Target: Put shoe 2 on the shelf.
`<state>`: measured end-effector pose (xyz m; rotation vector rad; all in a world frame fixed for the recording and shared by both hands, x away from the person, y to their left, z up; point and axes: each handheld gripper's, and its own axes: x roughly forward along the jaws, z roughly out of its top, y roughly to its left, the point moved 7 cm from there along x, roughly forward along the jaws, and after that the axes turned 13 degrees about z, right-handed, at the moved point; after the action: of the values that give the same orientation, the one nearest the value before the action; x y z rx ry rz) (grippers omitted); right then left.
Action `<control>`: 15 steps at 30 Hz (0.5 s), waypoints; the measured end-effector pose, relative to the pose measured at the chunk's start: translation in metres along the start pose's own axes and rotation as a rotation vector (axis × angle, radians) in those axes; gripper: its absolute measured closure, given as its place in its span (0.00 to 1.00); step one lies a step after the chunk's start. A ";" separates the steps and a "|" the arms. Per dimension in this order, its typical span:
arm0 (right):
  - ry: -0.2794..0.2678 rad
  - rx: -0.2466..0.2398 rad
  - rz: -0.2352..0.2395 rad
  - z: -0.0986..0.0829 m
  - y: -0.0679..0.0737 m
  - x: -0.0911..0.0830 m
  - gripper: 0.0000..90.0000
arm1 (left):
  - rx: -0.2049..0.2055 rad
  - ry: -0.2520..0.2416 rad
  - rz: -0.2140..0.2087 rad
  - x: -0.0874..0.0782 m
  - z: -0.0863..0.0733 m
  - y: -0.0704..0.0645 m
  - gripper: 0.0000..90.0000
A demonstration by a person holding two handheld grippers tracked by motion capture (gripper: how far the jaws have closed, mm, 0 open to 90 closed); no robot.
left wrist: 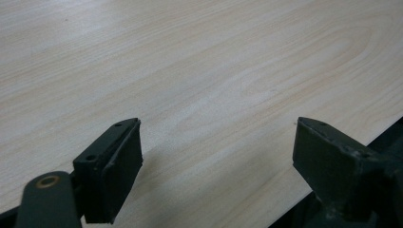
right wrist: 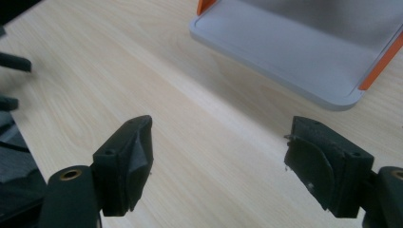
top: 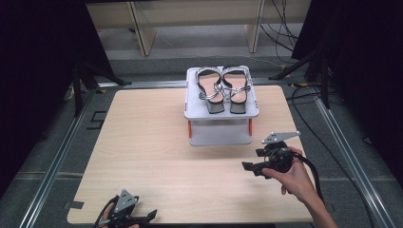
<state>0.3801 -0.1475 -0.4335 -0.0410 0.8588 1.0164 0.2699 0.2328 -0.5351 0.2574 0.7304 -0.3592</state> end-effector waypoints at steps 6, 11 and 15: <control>-0.015 0.002 0.031 -0.016 0.006 0.009 0.27 | -0.014 0.005 -0.007 -0.001 0.000 -0.001 0.18; -0.039 0.008 0.065 -0.030 0.002 0.017 0.27 | 0.014 -0.004 0.004 0.000 0.000 0.001 0.18; -0.018 0.018 0.062 -0.043 0.000 0.023 0.25 | -0.012 0.004 -0.006 -0.002 0.000 -0.001 0.18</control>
<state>0.3593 -0.1476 -0.4774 0.0099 0.8575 1.0652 0.2679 0.2322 -0.5342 0.2446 0.7369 -0.3605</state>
